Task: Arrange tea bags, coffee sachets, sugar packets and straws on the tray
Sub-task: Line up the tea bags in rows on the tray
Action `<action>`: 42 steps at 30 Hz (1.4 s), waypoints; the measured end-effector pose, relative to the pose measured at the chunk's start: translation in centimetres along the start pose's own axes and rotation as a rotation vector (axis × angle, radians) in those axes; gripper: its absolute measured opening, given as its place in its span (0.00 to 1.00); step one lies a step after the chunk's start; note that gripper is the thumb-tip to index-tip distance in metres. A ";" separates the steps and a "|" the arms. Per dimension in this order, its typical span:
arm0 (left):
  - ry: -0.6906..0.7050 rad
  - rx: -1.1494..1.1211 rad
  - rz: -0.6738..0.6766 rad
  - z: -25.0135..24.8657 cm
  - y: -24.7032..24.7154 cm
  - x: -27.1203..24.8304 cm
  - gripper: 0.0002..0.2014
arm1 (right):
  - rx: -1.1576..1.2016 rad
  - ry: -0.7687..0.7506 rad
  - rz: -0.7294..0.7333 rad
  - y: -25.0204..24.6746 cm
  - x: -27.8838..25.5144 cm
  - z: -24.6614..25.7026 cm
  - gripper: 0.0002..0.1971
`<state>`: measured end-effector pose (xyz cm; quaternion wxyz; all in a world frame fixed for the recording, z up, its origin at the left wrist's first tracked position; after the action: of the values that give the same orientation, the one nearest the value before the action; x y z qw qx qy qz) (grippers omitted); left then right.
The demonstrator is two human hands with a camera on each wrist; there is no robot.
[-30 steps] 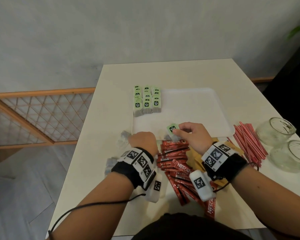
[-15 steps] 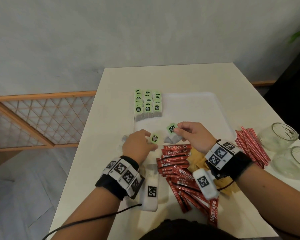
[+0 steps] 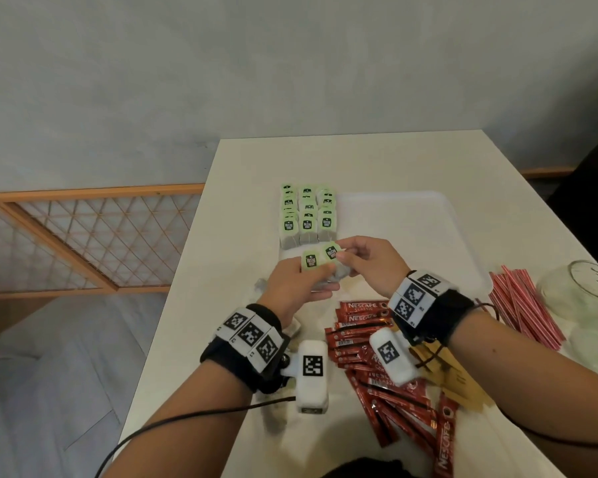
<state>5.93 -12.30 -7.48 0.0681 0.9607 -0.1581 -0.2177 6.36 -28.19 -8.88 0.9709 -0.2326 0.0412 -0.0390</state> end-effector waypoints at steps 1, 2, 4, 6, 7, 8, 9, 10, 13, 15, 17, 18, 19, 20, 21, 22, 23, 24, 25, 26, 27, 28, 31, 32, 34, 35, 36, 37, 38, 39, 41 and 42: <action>0.016 0.006 0.006 -0.2 -0.2 0.3 0.08 | 0.007 -0.005 -0.011 0.0 0.4 0.1 0.11; 0.028 0.010 -0.001 -0.3 -0.5 0.5 0.06 | 0.015 -0.010 -0.022 -0.1 0.8 0.1 0.12; 0.036 0.008 -0.064 -0.6 -1.4 1.2 0.05 | 0.008 0.001 -0.054 -0.2 1.7 -0.1 0.10; 0.032 -0.014 -0.151 -0.8 -2.7 2.0 0.08 | -0.093 0.060 -0.095 -0.5 2.9 -1.1 0.08; 0.034 -0.021 -0.182 -0.9 -3.2 2.4 0.09 | -0.172 0.105 -0.086 -0.6 3.4 -1.6 0.07; 0.036 -0.023 -0.205 -1.1 -3.7 2.8 0.09 | -0.234 0.154 -0.054 -0.6 3.9 -2.2 0.05; 0.038 -0.024 -0.222 -1.3 -4.0 3.1 0.08 | -0.259 0.193 -0.020 -0.4 4.2 -2.6 0.04; 0.043 -0.026 -0.231 -1.5 -4.4 3.5 0.08 | -0.270 0.221 0.003 -0.4 4.6 -2.8 0.04; 0.062 -0.042 -0.249 -2.2 -5.2 4.5 0.07 | -0.357 0.220 -0.021 -0.8 5.5 -2.5 0.05; 0.064 -0.068 -0.257 -2.4 -5.7 5.1 0.06 | -0.348 0.215 -0.047 -0.9 6.3 -2.4 0.06; 0.054 -0.115 -0.266 -2.5 -6.0 5.5 0.05 | -0.269 0.237 -0.059 -0.8 7.0 -2.6 0.06; 0.048 -0.132 -0.269 -2.5 -6.1 5.7 0.05 | -0.234 0.254 -0.065 -0.7 7.2 -2.7 0.06; 0.042 -0.144 -0.270 -2.5 -6.2 5.9 0.05 | -0.209 0.271 -0.071 -0.6 7.5 -2.8 0.07; 0.037 -0.148 -0.271 -2.4 -6.3 6.1 0.05 | -0.194 0.283 -0.076 -0.6 7.7 -2.7 0.07; 0.032 -0.148 -0.272 -2.3 -6.4 6.2 0.06 | -0.179 0.291 -0.075 -0.5 8.0 -2.7 0.07; 0.030 -0.145 -0.275 -2.1 -6.4 6.3 0.06 | -0.163 0.298 -0.069 -0.4 8.2 -2.6 0.07; 0.029 -0.141 -0.278 -2.0 -6.4 6.4 0.06 | -0.141 0.306 -0.061 -0.2 8.5 -2.6 0.08; 0.027 -0.138 -0.280 -1.9 -6.4 6.5 0.06 | -0.115 0.317 -0.054 -0.1 8.7 -2.6 0.08; 0.028 -0.138 -0.280 -1.7 -6.3 6.5 0.06 | -0.094 0.329 -0.053 0.0 8.9 -2.6 0.08; 0.030 -0.139 -0.280 -1.7 -6.2 6.4 0.06 | -0.090 0.336 -0.059 0.0 9.1 -2.6 0.08; 0.033 -0.140 -0.277 -1.7 -6.1 6.4 0.06 | -0.098 0.338 -0.068 0.0 9.2 -2.5 0.08; 0.036 -0.139 -0.275 -1.6 -6.1 6.3 0.05 | -0.106 0.340 -0.075 -0.1 9.2 -2.4 0.08; 0.043 -0.128 -0.268 -1.6 -5.9 6.1 0.05 | -0.121 0.336 -0.068 -0.3 9.0 -2.1 0.11; 0.045 -0.124 -0.266 -1.7 -5.8 6.0 0.05 | -0.160 0.327 -0.074 -0.5 8.8 -1.8 0.14; 0.050 -0.114 -0.251 -1.8 -5.5 5.8 0.05 | -0.254 0.274 -0.125 -1.2 8.3 -0.9 0.18; 0.056 -0.106 -0.239 -1.9 -5.2 5.7 0.05 | -0.265 0.231 -0.154 -1.4 8.1 -0.3 0.19; 0.061 -0.094 -0.225 -2.0 -4.9 5.6 0.06 | -0.239 0.187 -0.158 -1.5 7.7 0.5 0.20; 0.069 -0.080 -0.206 -2.1 -4.4 5.5 0.06 | -0.193 0.144 -0.130 -1.4 7.3 1.1 0.19; 0.079 -0.064 -0.188 -2.3 -3.9 5.3 0.06 | -0.161 0.108 -0.076 -1.1 6.9 1.7 0.18; 0.088 -0.043 -0.175 -2.4 -3.5 5.2 0.06 | -0.155 0.077 -0.018 -0.7 6.5 2.2 0.15; 0.107 0.037 -0.180 -2.5 -3.0 5.1 0.06 | -0.174 0.026 0.039 -0.4 5.9 2.9 0.08; 0.134 0.100 -0.196 -2.7 -2.9 5.0 0.07 | -0.183 0.011 0.033 -0.4 5.6 3.1 0.06</action>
<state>12.18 -11.08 -7.62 0.0089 0.9861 -0.0695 -0.1506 12.24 -27.71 -6.29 0.9459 -0.3194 0.0539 -0.0204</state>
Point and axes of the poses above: each hand's wrist, its own x-axis towards the middle knuckle, its own y-axis out of the palm, z = x × y, the point moved 5 cm from there along x, towards the middle knuckle, and after that the axes turned 10 degrees about -x, right-handed, at the moved point
